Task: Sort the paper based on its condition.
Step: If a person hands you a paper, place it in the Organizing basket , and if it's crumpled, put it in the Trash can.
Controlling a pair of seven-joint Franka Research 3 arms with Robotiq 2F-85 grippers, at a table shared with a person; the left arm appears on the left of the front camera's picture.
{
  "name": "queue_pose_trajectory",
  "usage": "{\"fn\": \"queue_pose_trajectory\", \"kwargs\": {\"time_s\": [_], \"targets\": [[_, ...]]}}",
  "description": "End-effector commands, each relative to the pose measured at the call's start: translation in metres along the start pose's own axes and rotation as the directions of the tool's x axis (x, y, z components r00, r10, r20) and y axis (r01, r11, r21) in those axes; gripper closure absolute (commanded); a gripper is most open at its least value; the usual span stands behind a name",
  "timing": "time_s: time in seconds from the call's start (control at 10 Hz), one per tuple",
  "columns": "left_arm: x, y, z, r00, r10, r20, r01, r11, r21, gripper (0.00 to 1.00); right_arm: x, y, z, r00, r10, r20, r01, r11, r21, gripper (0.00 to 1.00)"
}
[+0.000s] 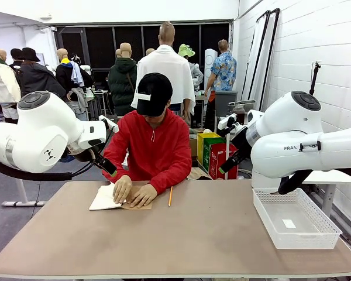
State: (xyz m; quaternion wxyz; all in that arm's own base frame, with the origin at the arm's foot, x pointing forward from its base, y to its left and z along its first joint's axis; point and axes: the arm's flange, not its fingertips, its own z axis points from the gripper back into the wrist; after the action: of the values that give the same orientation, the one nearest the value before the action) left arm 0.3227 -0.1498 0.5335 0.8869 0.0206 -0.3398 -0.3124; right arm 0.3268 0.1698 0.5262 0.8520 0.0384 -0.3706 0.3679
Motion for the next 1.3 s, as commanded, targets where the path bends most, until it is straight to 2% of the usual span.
{"fn": "queue_pose_trajectory", "kwargs": {"time_s": [0.0, 1.2], "targets": [[0.0, 0.0001, 0.0003, 1.0, -0.001, 0.001, 0.001, 1.0, 0.0, 0.0, -0.0001, 0.0001, -0.0003, 1.0, -0.01, -0.001, 0.01, 1.0, -0.001, 0.0], [0.0, 0.0001, 0.0003, 1.0, -0.001, 0.001, 0.001, 1.0, 0.0, 0.0, -0.0001, 0.0001, -0.0003, 1.0, -0.01, -0.001, 0.01, 1.0, -0.001, 0.0]]}}
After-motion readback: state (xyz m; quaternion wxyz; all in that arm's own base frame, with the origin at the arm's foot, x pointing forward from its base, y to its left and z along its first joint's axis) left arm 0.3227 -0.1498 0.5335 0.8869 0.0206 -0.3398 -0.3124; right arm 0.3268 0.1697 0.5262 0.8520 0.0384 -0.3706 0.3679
